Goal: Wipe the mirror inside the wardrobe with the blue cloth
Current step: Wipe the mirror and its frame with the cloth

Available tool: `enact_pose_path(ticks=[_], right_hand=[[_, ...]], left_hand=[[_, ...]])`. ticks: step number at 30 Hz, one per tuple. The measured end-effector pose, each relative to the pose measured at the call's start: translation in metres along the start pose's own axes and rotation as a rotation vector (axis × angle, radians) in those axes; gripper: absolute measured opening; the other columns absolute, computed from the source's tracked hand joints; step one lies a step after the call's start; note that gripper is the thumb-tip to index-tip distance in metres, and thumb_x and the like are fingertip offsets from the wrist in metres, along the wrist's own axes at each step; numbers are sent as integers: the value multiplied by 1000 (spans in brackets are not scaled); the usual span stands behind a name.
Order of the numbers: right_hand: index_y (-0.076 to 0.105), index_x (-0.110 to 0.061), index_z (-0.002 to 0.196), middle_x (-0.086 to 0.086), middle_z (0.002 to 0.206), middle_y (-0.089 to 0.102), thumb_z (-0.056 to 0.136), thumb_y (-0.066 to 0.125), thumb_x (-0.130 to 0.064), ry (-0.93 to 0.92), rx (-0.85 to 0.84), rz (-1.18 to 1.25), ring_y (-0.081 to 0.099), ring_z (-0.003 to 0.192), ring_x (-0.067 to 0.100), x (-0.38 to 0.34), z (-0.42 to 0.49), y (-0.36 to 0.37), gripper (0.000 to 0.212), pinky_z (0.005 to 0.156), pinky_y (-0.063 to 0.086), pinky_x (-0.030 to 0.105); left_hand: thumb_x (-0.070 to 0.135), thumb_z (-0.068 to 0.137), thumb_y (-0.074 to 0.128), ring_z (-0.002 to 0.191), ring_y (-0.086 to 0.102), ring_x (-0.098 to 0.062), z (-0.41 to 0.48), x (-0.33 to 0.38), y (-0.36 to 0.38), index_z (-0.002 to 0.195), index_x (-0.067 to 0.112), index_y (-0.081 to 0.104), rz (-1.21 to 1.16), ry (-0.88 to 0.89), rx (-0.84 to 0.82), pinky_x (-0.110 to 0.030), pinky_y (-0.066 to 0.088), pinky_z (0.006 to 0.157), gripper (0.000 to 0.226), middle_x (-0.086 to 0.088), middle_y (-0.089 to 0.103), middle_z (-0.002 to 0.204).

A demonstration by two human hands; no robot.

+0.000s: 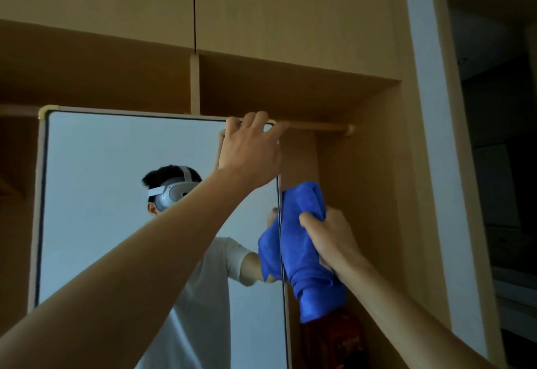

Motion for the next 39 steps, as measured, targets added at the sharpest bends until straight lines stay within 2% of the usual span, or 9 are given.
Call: enact_pose_path(ticks=[7,9,12,16,24,30,34,37,39], right_hand=[[44,-18,61,-8,45,36,87,56,-17,-128,67,55,37,38,9,-37,21,-4,29,38,28,21],[49,-18,66,-5,51,42,88,57,-21,-163,106,68,42,41,8,-65,39,-9,23,41,32,21],[57,-16,78,4,68,55,87,56,-24,-204,123,132,58,60,21,-101,59,-17,11,57,45,32],[58,-11,84,8,75,54,89,56,-25,-226,91,111,57,68,26,-94,54,-21,15,61,43,36],[55,-11,78,11,69,49,87,57,-24,-90,-19,49,52,64,24,-23,13,-10,16,58,40,37],[58,-15,78,2,65,49,88,58,-25,-224,59,-1,52,60,22,-89,52,-19,14,57,41,33],[46,-22,63,-4,56,44,87,55,-23,-340,94,-110,47,54,17,-136,77,-32,26,53,36,29],[40,-22,60,-7,52,39,86,56,-21,-364,68,-172,41,49,13,-140,83,-37,30,48,30,26],[43,-21,63,-6,55,40,86,56,-22,-375,57,-197,42,49,12,-136,85,-39,26,46,31,24]], left_hand=[[22,93,50,136,44,-22,1,-7,-10,153,24,41,-105,-62,1,-39,26,108,60,0,49,149],[21,92,51,138,43,-21,2,-7,-10,152,21,42,-131,-78,-7,-38,26,109,61,1,48,151],[22,92,52,140,41,-19,0,-8,-11,153,22,41,-153,-84,-19,-37,25,110,62,2,46,152],[21,94,50,142,39,-18,-1,-10,-14,156,21,36,-132,-61,-15,-36,24,109,63,3,43,156],[15,97,45,140,42,-18,3,-11,-20,157,21,36,-138,-81,-28,-36,25,108,61,2,45,155],[12,96,45,140,42,-18,5,-15,-24,156,21,36,-173,-71,-60,-37,25,107,61,2,47,155],[17,98,41,129,51,-19,7,-15,-29,155,20,37,-190,-27,-78,-37,26,103,57,2,57,143],[22,99,43,126,52,-21,4,-35,-36,151,22,41,-91,17,-59,-38,26,103,52,1,55,143],[24,97,46,125,51,-22,-3,-61,-43,143,21,51,-1,-35,-12,-40,28,101,46,0,54,141]])
Point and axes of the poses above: each hand's wrist, its own z-axis towards the middle knuckle, its own y-axis out of the palm, x = y × z, the point moved 3 cm from there along z, towards the middle knuckle
